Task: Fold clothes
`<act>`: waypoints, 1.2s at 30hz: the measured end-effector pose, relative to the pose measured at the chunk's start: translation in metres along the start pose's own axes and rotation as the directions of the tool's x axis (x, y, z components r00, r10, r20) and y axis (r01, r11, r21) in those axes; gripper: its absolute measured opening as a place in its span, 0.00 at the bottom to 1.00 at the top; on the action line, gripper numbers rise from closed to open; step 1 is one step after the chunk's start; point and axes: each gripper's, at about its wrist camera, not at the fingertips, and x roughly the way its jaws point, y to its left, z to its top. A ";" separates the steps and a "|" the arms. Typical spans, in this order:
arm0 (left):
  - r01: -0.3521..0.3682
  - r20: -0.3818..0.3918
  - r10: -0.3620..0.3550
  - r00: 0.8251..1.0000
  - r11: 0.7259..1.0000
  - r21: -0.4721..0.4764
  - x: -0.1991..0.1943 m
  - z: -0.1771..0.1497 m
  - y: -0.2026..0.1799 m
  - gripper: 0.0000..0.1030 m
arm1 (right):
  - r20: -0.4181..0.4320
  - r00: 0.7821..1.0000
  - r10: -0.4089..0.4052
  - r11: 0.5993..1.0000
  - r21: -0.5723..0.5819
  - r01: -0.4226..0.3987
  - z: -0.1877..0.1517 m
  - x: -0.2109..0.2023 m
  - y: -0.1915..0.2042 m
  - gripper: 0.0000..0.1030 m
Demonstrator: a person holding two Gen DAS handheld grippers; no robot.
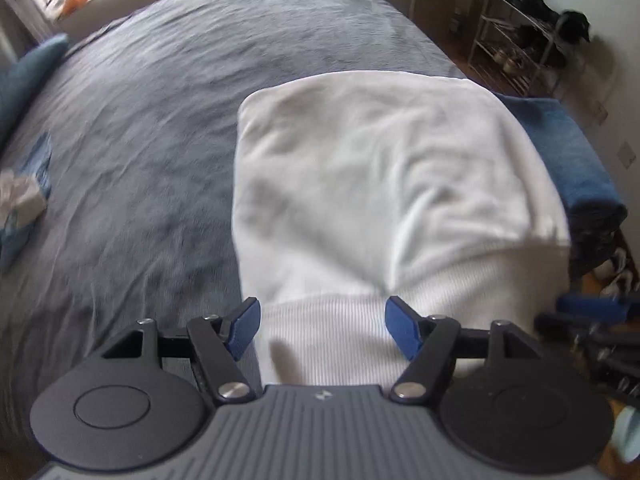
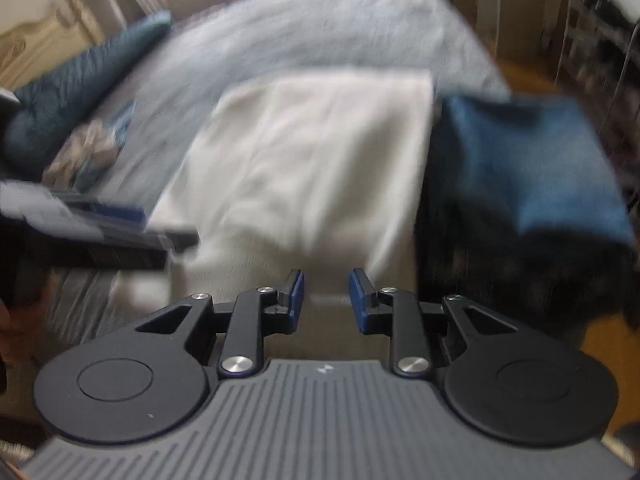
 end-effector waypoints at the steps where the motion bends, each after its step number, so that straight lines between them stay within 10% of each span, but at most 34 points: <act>1: -0.010 0.011 0.010 1.000 1.000 -0.015 -0.010 -0.003 0.003 0.68 | -0.034 0.999 0.007 1.000 0.007 -0.007 -0.004 -0.002 0.001 0.24; 9: 0.054 0.175 -0.036 0.984 0.993 -0.101 -0.099 0.001 0.026 0.91 | -0.036 0.999 -0.039 0.991 0.124 0.043 0.013 -0.048 0.034 0.45; 21: -0.107 0.278 0.128 0.952 0.990 -0.089 -0.168 -0.010 0.052 0.94 | 0.050 0.979 -0.200 0.968 0.166 0.189 0.014 -0.119 0.092 0.78; 36: -0.043 0.191 0.075 0.979 0.985 -0.167 -0.164 -0.031 0.070 0.92 | 0.101 0.951 -0.293 0.953 0.116 0.281 -0.006 -0.137 0.128 0.83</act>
